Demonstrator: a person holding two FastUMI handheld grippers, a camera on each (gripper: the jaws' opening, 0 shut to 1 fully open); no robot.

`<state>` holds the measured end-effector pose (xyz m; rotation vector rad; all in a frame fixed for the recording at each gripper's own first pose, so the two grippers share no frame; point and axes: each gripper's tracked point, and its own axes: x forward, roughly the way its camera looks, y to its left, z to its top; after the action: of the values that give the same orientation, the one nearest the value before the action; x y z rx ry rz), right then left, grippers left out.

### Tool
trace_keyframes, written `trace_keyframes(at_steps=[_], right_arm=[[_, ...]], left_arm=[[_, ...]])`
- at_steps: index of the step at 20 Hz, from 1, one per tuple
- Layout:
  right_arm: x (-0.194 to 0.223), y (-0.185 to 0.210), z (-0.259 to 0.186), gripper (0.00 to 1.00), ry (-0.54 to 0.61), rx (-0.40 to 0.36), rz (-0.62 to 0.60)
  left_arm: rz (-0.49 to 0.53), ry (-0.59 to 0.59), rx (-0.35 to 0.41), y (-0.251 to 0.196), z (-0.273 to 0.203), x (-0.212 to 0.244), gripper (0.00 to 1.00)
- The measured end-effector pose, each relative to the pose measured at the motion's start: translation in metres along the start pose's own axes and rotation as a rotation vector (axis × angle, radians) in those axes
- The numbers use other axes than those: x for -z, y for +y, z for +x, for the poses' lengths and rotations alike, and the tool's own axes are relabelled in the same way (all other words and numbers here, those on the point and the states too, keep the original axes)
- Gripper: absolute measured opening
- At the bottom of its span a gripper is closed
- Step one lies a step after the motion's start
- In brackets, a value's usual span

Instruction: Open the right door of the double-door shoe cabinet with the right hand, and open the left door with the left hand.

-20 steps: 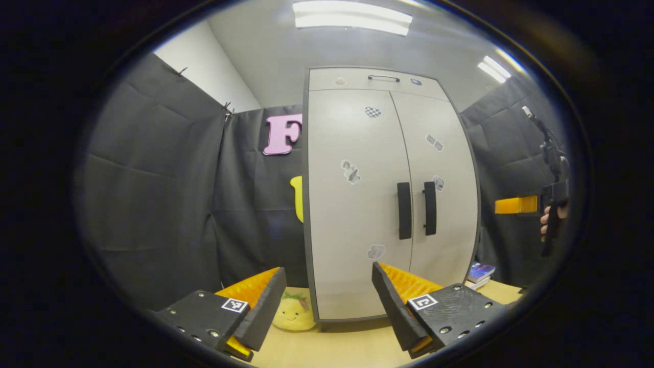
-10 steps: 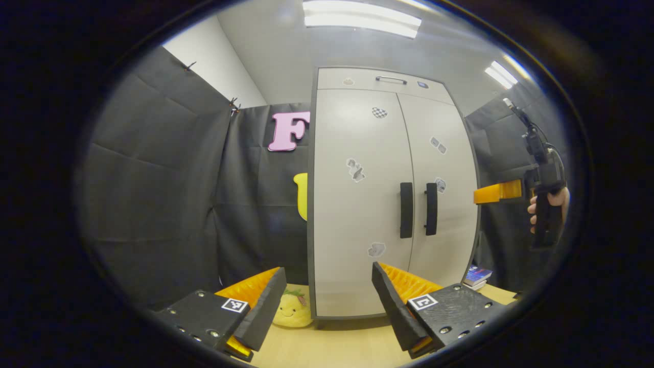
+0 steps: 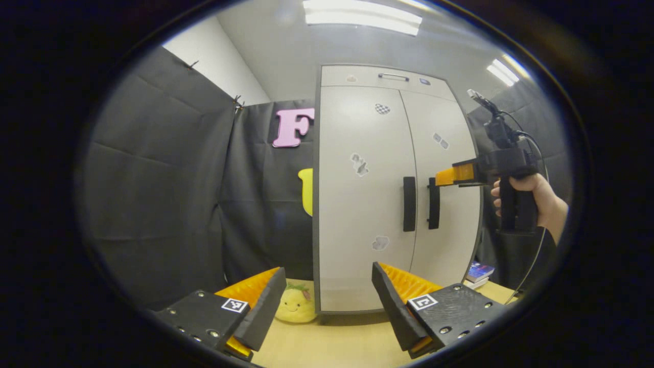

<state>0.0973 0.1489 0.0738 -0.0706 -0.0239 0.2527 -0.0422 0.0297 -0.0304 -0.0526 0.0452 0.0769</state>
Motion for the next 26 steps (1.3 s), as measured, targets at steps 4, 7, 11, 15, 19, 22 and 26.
trace_keyframes(at_steps=[4,7,11,15,19,22,26], right_arm=[[0.021,0.004,0.032,0.92,0.057,0.015,0.001],[0.033,-0.003,0.048,0.88,0.076,0.05,0.02],[0.039,-0.004,0.059,0.48,0.097,0.051,0.03],[0.039,-0.005,0.059,0.35,0.079,0.048,-0.011],[0.041,-0.003,0.058,0.13,0.075,-0.006,0.01],[0.04,-0.003,0.056,0.05,0.089,-0.029,-0.009],[0.04,-0.001,0.046,0.02,0.083,-0.055,0.001]], left_arm=[[-0.009,0.024,-0.029,0.015,-0.003,0.007,0.99],[-0.109,0.049,0.012,0.014,-0.009,0.014,1.0],[-0.168,0.07,-0.004,0.022,-0.011,0.024,0.98],[-0.183,0.09,0.06,0.004,-0.012,0.025,0.98],[-0.162,0.103,0.064,-0.002,-0.009,0.029,0.98],[-0.157,0.099,0.08,-0.009,-0.012,0.026,0.98],[-0.114,0.095,0.064,-0.012,-0.02,0.023,0.98]])
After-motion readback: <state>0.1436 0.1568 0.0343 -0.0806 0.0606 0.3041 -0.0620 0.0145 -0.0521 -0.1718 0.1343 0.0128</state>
